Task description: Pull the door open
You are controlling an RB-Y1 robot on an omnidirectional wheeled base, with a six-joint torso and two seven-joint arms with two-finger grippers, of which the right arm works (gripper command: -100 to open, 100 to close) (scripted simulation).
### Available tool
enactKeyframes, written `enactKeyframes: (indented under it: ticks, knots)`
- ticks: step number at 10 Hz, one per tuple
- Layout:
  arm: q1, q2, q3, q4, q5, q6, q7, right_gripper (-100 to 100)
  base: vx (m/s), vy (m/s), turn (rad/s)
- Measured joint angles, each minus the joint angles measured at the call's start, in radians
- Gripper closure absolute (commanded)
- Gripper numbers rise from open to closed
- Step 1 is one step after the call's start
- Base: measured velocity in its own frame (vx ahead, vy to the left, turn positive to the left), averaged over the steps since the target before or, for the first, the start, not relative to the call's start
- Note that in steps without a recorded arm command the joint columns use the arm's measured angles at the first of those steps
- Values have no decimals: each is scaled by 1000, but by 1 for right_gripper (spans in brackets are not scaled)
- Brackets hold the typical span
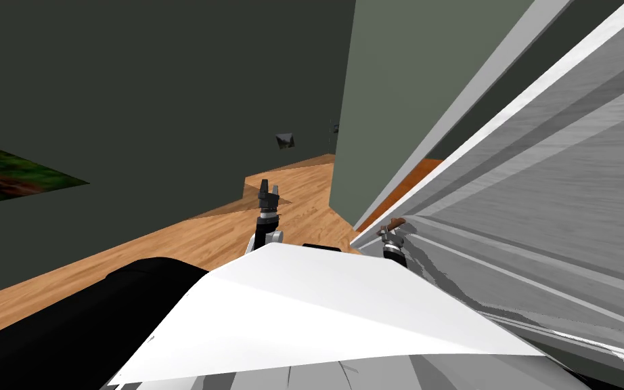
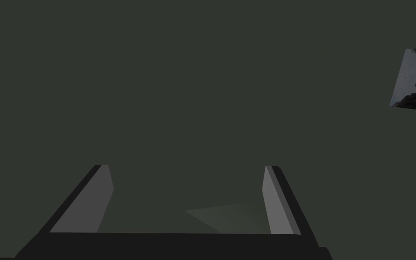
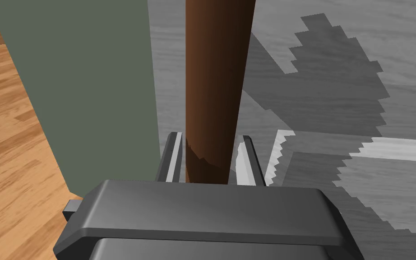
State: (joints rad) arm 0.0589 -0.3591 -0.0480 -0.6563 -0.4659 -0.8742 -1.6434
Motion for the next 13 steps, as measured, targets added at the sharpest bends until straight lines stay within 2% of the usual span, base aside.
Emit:
enactKeyframes:
  ticks: [1,7,9,11,13]
  knots:
    - [2,2,4,1,2,2,-1,100,-143,6,61]
    - [36,-31,78,-40,51,-22,-65,100,-249,-7,61]
    - [50,-31,96,-53,61,-21,-74,100,-156,2,36]
    - [60,-42,114,-66,74,-32,-89,100,-213,-37,57]
    - [70,-54,144,-64,95,-59,-114,100,-213,-39,55]
